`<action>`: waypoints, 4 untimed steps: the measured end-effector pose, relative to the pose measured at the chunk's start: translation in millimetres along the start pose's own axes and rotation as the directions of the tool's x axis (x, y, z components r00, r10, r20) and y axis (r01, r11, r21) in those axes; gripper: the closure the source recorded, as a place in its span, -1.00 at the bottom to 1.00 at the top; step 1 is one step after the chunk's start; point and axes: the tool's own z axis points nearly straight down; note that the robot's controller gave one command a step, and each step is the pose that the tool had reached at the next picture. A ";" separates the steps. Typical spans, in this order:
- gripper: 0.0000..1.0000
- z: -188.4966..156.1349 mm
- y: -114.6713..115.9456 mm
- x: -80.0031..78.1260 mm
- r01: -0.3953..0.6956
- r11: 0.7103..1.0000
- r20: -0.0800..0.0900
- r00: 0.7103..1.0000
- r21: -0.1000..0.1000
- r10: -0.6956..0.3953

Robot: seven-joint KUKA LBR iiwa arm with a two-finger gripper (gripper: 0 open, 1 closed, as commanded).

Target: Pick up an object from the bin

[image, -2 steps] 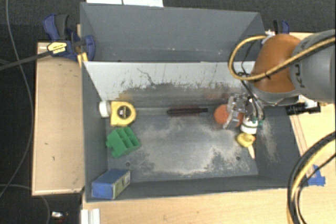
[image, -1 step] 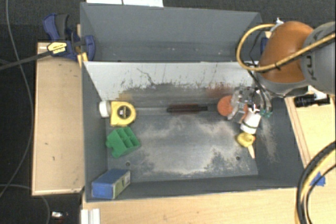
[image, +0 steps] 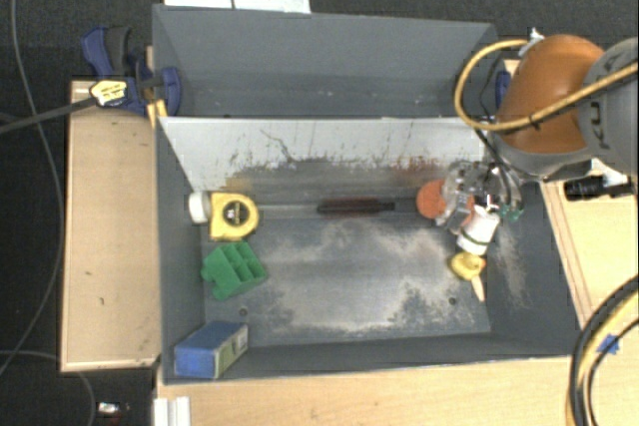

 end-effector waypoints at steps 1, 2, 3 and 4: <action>1.00 -16.4 0.1 -2.3 0.003 1.000 0.008 1.000 -0.001 -0.003; 1.00 -80.3 -0.4 -3.9 0.007 1.000 0.007 1.000 -0.001 -0.007; 1.00 -73.9 -0.1 -2.1 0.009 1.000 -0.001 1.000 0.000 -0.009; 1.00 -121.0 -0.5 -5.8 0.012 1.000 0.009 1.000 -0.001 -0.012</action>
Offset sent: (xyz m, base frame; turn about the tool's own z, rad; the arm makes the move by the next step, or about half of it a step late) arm 0.0005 -0.0002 0.0791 -0.0011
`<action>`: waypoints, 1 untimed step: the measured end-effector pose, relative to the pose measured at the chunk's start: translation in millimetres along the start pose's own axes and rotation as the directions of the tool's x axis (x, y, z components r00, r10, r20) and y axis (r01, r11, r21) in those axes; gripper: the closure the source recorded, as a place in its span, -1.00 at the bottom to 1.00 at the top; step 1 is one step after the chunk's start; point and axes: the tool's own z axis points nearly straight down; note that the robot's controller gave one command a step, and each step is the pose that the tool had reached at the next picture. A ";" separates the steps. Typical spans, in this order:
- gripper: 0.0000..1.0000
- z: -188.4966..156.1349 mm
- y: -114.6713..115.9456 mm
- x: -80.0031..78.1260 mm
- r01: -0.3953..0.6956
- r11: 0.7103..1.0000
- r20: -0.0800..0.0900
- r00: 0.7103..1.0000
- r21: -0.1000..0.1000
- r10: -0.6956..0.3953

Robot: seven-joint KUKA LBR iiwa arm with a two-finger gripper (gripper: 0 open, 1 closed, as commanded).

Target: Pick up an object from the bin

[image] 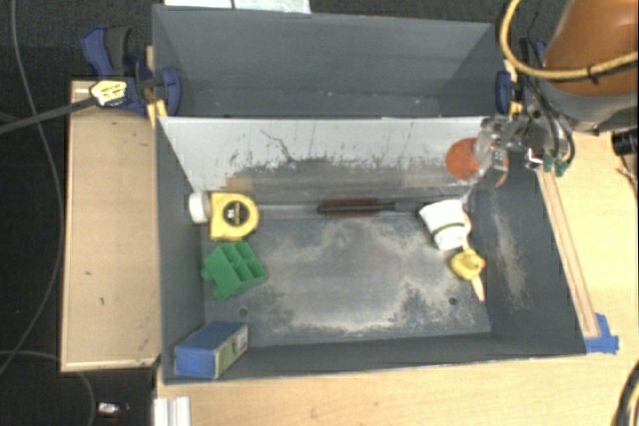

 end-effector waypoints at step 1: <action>1.00 26.0 0.3 3.0 0.001 1.000 -0.009 1.000 0.001 -0.001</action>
Offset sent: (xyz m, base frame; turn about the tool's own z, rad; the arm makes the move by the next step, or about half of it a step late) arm 0.0000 0.0001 -0.0046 -0.0004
